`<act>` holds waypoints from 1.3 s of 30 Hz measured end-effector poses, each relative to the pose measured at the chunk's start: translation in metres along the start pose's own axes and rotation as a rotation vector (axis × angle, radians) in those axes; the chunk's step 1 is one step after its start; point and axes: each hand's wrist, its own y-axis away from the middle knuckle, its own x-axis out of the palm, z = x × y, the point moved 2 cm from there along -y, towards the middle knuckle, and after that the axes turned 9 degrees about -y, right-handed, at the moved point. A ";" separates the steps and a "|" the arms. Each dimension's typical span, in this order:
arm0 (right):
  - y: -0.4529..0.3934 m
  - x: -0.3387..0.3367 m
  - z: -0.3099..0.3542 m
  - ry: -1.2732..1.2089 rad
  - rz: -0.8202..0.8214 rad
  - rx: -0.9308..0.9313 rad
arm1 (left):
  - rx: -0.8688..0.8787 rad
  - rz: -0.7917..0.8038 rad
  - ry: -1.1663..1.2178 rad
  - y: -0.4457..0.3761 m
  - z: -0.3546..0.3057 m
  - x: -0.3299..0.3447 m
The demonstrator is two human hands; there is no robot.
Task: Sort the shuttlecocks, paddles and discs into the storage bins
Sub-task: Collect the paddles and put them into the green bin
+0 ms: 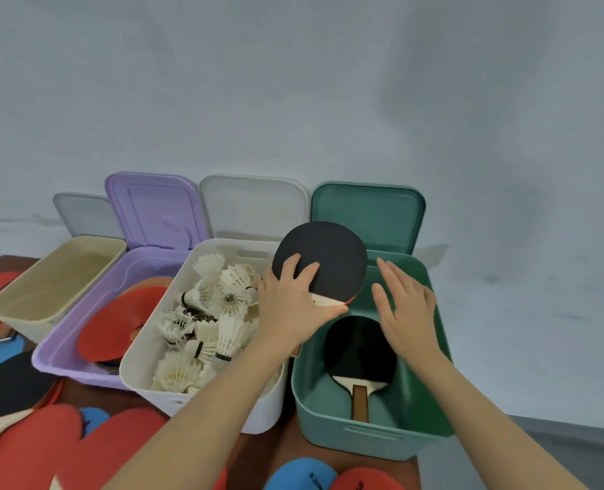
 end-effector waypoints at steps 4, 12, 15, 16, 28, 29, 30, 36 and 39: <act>-0.001 -0.022 0.001 0.039 0.037 -0.046 | 0.045 0.053 0.076 0.001 -0.033 0.009; 0.031 -0.021 -0.026 0.100 0.190 0.051 | 0.065 0.208 0.077 0.024 -0.051 0.052; 0.031 -0.014 -0.031 0.358 0.341 0.041 | 0.127 0.360 0.064 0.023 -0.048 0.074; 0.029 -0.012 -0.031 0.413 0.368 0.024 | 0.161 0.400 0.032 0.022 -0.045 0.079; 0.042 -0.009 0.014 0.369 0.284 -0.114 | 0.377 0.043 -0.050 0.034 -0.001 0.016; 0.044 -0.007 0.022 0.347 0.265 -0.134 | 0.374 0.026 -0.067 0.038 0.008 0.010; 0.046 -0.004 0.031 0.324 0.247 -0.155 | 0.365 0.005 -0.081 0.043 0.018 0.003; 0.069 0.026 0.098 0.210 0.167 -0.299 | 0.301 -0.059 -0.087 0.082 0.095 -0.026; 0.087 0.049 0.137 0.147 0.156 -0.344 | 0.260 -0.041 -0.065 0.102 0.139 -0.035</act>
